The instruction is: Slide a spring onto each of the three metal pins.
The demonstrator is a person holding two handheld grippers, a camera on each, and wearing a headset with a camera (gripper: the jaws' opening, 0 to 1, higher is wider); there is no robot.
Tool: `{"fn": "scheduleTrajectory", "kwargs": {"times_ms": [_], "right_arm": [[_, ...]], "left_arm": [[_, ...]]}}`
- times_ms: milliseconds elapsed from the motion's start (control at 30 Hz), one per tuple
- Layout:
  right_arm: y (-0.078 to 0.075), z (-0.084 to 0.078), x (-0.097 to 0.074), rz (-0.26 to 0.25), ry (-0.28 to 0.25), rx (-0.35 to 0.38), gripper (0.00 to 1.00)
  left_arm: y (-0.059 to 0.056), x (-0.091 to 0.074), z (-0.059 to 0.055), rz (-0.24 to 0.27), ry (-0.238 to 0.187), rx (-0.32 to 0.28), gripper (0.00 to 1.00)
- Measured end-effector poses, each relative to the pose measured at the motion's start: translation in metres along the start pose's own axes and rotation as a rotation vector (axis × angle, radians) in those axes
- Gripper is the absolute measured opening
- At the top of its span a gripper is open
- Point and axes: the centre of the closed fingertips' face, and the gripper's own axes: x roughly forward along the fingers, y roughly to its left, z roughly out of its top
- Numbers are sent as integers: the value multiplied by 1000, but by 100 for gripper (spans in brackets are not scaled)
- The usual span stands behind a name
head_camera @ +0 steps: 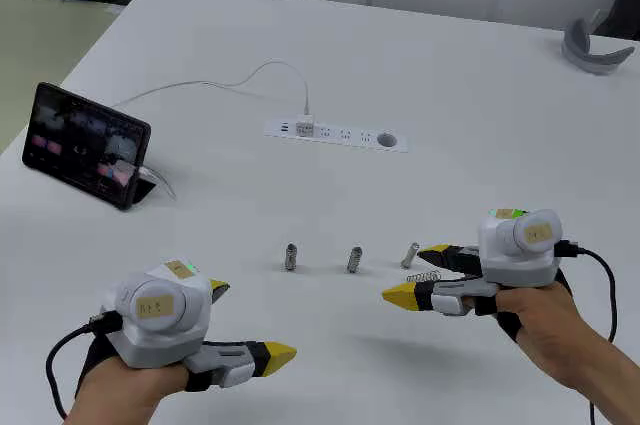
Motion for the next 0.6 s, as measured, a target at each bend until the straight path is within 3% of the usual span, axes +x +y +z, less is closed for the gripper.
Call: {"fn": "scheduleTrajectory", "kwargs": {"times_ms": [233,600], "right_arm": [[1,-12,-10,-21,1,25,68],[2,-16,-31,-60,-37,58,72]], "left_arm": [[-3,6,6,-12,-2,13,78],[-7,11,10,-29,1,29,78]]}}
